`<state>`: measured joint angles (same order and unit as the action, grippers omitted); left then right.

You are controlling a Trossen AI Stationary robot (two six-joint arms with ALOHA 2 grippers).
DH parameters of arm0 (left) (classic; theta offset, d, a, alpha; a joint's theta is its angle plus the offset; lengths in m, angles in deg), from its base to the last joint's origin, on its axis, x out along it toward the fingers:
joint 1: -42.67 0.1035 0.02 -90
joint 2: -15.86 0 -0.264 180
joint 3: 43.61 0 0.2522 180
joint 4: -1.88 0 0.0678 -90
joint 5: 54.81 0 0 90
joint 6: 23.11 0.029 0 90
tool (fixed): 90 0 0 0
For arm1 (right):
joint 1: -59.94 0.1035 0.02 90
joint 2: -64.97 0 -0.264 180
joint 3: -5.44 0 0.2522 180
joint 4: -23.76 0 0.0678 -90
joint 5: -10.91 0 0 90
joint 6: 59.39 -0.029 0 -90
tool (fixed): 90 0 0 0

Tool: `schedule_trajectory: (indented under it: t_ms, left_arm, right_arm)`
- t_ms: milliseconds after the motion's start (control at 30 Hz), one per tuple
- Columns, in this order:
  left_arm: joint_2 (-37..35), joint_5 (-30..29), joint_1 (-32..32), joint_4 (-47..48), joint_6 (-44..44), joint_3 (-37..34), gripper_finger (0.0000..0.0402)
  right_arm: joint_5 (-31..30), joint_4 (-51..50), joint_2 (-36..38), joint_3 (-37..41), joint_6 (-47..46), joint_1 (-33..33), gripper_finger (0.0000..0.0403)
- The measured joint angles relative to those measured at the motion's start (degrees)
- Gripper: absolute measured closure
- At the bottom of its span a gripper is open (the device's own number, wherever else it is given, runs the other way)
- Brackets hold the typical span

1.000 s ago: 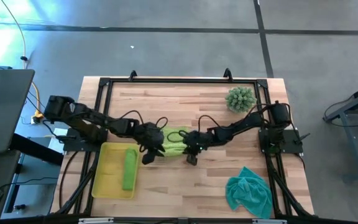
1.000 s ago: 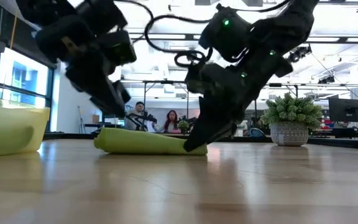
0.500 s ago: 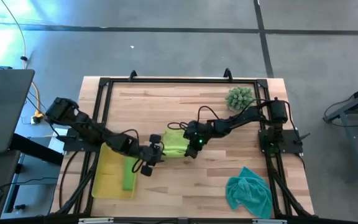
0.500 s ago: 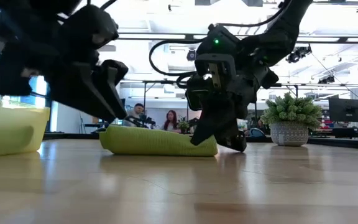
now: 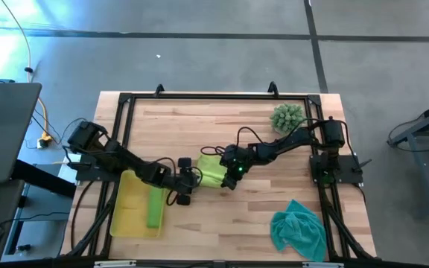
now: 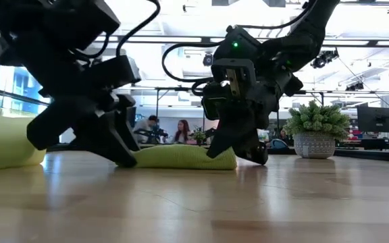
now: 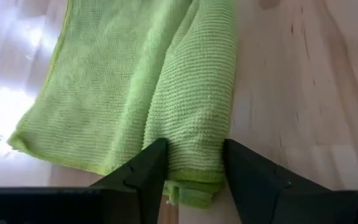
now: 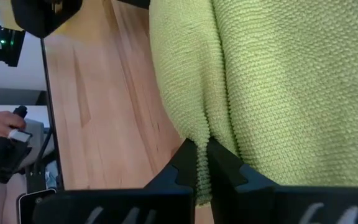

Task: Roll microfiber towels into tight, uniform cylinder then place into a basket
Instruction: Roll the light green microfiber towel

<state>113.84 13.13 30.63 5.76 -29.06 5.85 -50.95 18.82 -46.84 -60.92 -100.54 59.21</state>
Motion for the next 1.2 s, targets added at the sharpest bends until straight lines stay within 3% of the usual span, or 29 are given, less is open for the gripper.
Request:
schedule_trajectory:
  t_ms: [167, 400, 533, 667, 867, 1067, 1200]
  left_arm:
    - [0.9, 6.7, 2.4, -0.3, -7.1, 0.1, 0.0255]
    - [0.8, 22.3, 5.7, -0.9, -10.6, 0.3, 0.0332]
    - [1.0, 32.0, 7.8, -2.1, -13.7, 0.1, 0.0382]
    - [1.2, 39.9, 11.0, -2.3, -16.7, 0.0, 0.0391]
    - [1.2, 44.0, 14.8, -1.7, -21.0, -0.3, 0.0386]
    - [1.7, 45.0, 16.2, -1.6, -23.5, -0.2, 0.0388]
    - [1.7, 44.3, 16.2, -1.7, -25.5, -0.2, 0.0388]
  right_arm:
    - [-0.1, 0.1, 0.0, 0.0, 2.3, 0.0, 0.039]
    - [-2.0, -0.5, 2.9, 0.3, 10.9, 0.0, 0.0321]
    - [-8.0, -0.8, 6.8, 0.2, 19.4, 0.7, 0.0296]
    - [-16.3, -2.0, 8.6, 0.2, 34.3, 4.4, 0.0291]
    - [-27.6, -1.8, 8.8, 0.2, 51.2, 12.9, 0.029]
    - [-43.9, -1.1, 8.9, 0.1, 61.8, 21.2, 0.029]
    - [-51.1, 0.3, 9.0, 0.0, 61.4, 25.3, 0.029]
